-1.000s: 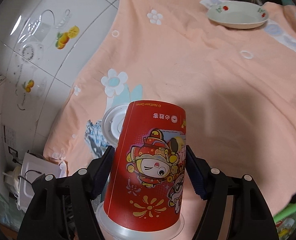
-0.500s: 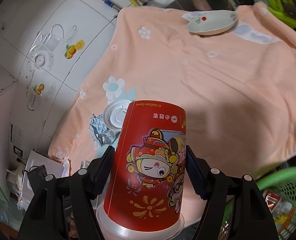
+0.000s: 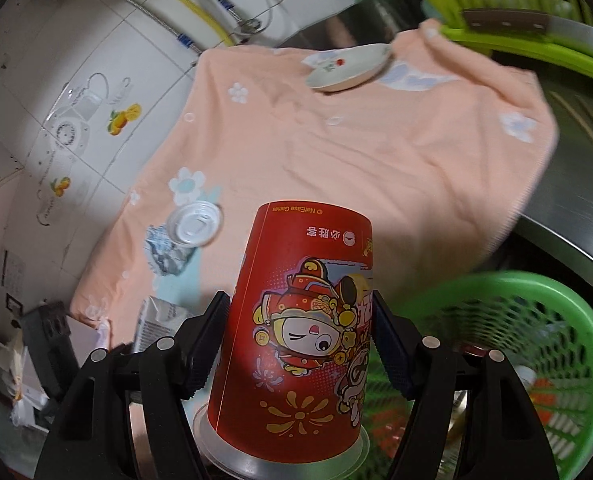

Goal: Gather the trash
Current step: 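Carry the milk carton with the left gripper while the right carries the red cup toward the basket, then lower the red paper cup into the green basket and open the right gripper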

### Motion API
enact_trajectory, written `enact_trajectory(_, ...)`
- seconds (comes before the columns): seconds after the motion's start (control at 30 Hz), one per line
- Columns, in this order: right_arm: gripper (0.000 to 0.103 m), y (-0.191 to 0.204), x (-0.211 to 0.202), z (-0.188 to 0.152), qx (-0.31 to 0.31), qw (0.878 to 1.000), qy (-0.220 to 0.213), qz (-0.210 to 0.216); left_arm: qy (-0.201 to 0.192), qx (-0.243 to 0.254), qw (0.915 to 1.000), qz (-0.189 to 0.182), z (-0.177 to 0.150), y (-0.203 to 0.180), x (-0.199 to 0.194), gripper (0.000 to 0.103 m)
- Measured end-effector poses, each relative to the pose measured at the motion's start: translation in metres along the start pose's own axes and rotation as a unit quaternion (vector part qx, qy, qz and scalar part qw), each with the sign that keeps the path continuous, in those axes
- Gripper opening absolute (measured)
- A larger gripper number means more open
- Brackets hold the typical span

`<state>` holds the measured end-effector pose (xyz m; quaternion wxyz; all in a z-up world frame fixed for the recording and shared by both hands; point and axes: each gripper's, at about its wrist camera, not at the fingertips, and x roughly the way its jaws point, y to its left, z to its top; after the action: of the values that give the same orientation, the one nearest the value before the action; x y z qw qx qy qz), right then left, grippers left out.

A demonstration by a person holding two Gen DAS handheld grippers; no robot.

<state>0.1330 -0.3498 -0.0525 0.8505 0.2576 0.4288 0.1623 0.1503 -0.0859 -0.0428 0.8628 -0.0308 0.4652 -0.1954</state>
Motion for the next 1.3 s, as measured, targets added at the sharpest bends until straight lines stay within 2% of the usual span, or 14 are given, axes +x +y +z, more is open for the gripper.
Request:
enact_trajectory(0.43, 0.067, -0.075, -0.036, -0.051, 0.05, 0.996, -0.007, -0.079, 0.026, 0.071, 0.9964, -0.038, -0.009, -0.074, 0.023, 0.066)
enact_trajectory(0.6, 0.067, -0.084, -0.038, -0.065, 0.031, 0.992, -0.001, -0.12, 0.038, 0.093, 0.9939, -0.045, -0.017, -0.098, 0.032, 0.066)
enact_trajectory(0.93, 0.067, -0.097, -0.033, -0.086, 0.008, 0.985, 0.023, -0.168, 0.054, 0.112, 0.9911, -0.05, -0.027, -0.118, 0.043, 0.066)
enact_trajectory(1.3, 0.065, -0.1, -0.029, -0.093, 0.0, 0.983, 0.035, -0.183, 0.061, 0.114, 0.9902, -0.053, -0.03, -0.121, 0.047, 0.066)
